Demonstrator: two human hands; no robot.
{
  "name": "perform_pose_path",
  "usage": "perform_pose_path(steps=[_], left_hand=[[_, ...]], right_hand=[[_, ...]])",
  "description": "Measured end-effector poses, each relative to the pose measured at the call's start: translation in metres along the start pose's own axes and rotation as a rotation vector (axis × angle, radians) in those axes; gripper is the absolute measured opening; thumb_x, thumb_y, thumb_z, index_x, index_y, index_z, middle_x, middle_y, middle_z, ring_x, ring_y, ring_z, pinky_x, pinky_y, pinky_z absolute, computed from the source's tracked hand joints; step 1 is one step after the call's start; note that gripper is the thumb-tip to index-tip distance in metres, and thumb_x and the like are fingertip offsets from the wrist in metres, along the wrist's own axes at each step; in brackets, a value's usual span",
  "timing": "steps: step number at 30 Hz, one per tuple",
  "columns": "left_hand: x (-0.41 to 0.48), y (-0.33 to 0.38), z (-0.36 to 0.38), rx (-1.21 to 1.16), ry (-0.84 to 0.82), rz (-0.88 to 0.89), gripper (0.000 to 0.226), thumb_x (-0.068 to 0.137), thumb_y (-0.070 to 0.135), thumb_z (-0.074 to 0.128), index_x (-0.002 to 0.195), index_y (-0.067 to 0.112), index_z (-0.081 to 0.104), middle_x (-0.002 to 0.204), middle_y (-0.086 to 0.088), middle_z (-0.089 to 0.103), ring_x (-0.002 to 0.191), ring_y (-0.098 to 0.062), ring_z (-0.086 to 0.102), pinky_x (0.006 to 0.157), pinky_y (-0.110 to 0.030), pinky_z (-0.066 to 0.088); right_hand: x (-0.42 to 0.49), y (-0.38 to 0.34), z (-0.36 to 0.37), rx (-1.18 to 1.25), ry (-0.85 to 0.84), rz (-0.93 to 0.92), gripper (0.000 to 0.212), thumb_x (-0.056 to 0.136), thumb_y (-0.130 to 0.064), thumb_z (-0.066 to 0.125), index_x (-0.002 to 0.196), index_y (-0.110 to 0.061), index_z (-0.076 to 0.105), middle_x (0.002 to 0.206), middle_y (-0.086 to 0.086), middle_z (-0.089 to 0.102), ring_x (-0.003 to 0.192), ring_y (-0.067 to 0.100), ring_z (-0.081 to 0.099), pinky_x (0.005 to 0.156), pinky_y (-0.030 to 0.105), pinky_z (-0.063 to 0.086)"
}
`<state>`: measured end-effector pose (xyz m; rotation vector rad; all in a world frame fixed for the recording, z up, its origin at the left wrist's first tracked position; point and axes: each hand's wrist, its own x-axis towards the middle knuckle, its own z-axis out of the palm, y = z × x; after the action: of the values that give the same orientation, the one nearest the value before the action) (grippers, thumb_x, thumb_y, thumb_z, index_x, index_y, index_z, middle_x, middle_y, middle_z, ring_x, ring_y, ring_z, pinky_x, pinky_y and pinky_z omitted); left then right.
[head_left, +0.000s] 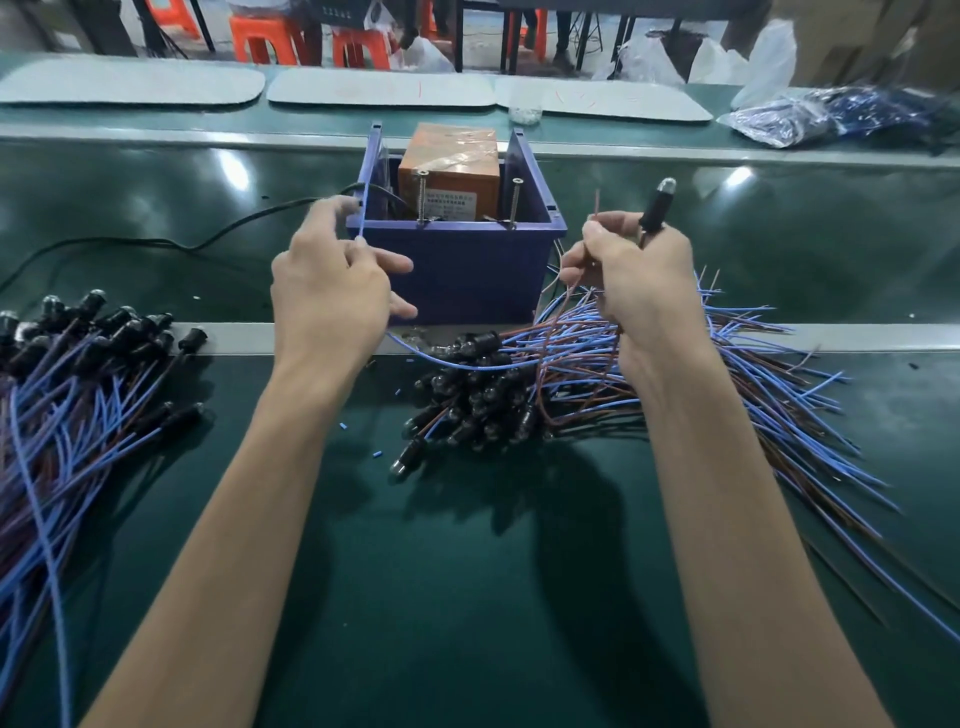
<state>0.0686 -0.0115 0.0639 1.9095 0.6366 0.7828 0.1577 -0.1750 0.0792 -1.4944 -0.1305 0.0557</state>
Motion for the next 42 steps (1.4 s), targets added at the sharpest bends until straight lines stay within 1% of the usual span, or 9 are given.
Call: perform_pose_path(steps=[3, 6, 12, 19, 23, 26, 28, 33, 42], left_hand=[[-0.001, 0.0, -0.001, -0.023, 0.025, 0.009, 0.021, 0.097, 0.007, 0.04, 0.108, 0.023, 0.048, 0.071, 0.01, 0.071, 0.045, -0.013, 0.066, 0.071, -0.039, 0.058], [0.001, -0.002, -0.001, -0.014, 0.053, 0.006, 0.017, 0.096, 0.009, 0.042, 0.102, 0.023, 0.051, 0.072, 0.011, 0.071, 0.047, -0.011, 0.067, 0.072, -0.037, 0.058], [0.004, -0.004, 0.0, 0.005, 0.068, 0.014, 0.02, 0.095, 0.008, 0.045, 0.101, 0.023, 0.058, 0.082, 0.014, 0.068, 0.052, -0.004, 0.067, 0.077, -0.035, 0.058], [0.004, -0.005, 0.003, -0.054, 0.048, -0.01, 0.03, 0.094, 0.005, 0.043, 0.114, 0.014, 0.063, 0.086, 0.017, 0.067, 0.053, -0.001, 0.067, 0.073, -0.026, 0.056], [0.004, -0.008, 0.007, -0.069, 0.002, -0.003, 0.032, 0.095, 0.003, 0.043, 0.119, 0.011, 0.063, 0.088, 0.017, 0.067, 0.054, -0.002, 0.067, 0.069, -0.022, 0.054], [0.004, -0.009, 0.009, -0.075, -0.02, 0.0, 0.033, 0.095, 0.003, 0.043, 0.118, 0.012, 0.064, 0.087, 0.017, 0.067, 0.054, -0.004, 0.068, 0.066, -0.021, 0.053], [0.004, -0.01, 0.009, -0.079, -0.039, -0.002, 0.033, 0.095, 0.003, 0.043, 0.117, 0.013, 0.065, 0.086, 0.018, 0.067, 0.055, -0.004, 0.068, 0.063, -0.018, 0.052], [0.004, -0.011, 0.01, -0.103, -0.062, 0.007, 0.032, 0.096, 0.002, 0.043, 0.118, 0.013, 0.064, 0.088, 0.017, 0.067, 0.055, -0.004, 0.068, 0.056, -0.011, 0.048], [0.004, -0.009, 0.009, -0.125, -0.081, 0.012, 0.031, 0.098, 0.002, 0.04, 0.115, 0.016, 0.062, 0.091, 0.013, 0.068, 0.054, -0.003, 0.067, 0.053, -0.01, 0.045]], right_hand=[[0.003, 0.003, -0.004, 0.006, 0.072, 0.025, 0.016, 0.095, -0.008, 0.054, 0.081, -0.015, 0.057, 0.057, -0.004, 0.061, 0.038, 0.001, 0.05, 0.038, 0.01, 0.034], [0.006, 0.004, -0.006, 0.021, 0.085, 0.049, 0.021, 0.092, -0.002, 0.049, 0.08, -0.013, 0.062, 0.06, -0.004, 0.065, 0.042, -0.001, 0.045, 0.037, 0.009, 0.029], [0.008, 0.008, -0.009, -0.016, 0.016, 0.061, 0.021, 0.092, 0.001, 0.045, 0.097, -0.013, 0.06, 0.073, -0.001, 0.073, 0.05, 0.0, 0.049, 0.039, 0.008, 0.032], [0.006, 0.016, 0.001, 0.006, -0.017, 0.011, 0.02, 0.094, -0.001, 0.051, 0.086, -0.013, 0.064, 0.078, 0.004, 0.072, 0.043, -0.002, 0.05, 0.042, 0.007, 0.035], [0.005, 0.014, 0.004, 0.011, -0.071, 0.022, 0.024, 0.092, 0.003, 0.046, 0.099, -0.012, 0.064, 0.088, 0.001, 0.073, 0.048, -0.003, 0.054, 0.043, 0.007, 0.036], [0.002, 0.012, 0.006, 0.014, -0.136, 0.018, 0.028, 0.094, 0.006, 0.044, 0.114, -0.004, 0.06, 0.097, 0.005, 0.07, 0.048, -0.002, 0.056, 0.043, 0.006, 0.036], [0.0, 0.011, 0.006, 0.022, -0.181, 0.011, 0.029, 0.095, 0.007, 0.042, 0.118, -0.002, 0.058, 0.1, 0.008, 0.068, 0.047, -0.001, 0.055, 0.043, 0.006, 0.037], [0.0, 0.012, 0.006, -0.004, -0.229, 0.007, 0.032, 0.097, 0.007, 0.04, 0.119, -0.004, 0.06, 0.098, 0.006, 0.068, 0.046, -0.002, 0.054, 0.044, 0.006, 0.037], [0.003, 0.015, 0.007, 0.009, -0.242, 0.045, 0.035, 0.095, 0.006, 0.041, 0.095, -0.018, 0.066, 0.079, -0.001, 0.07, 0.042, 0.002, 0.044, 0.042, 0.008, 0.035]])
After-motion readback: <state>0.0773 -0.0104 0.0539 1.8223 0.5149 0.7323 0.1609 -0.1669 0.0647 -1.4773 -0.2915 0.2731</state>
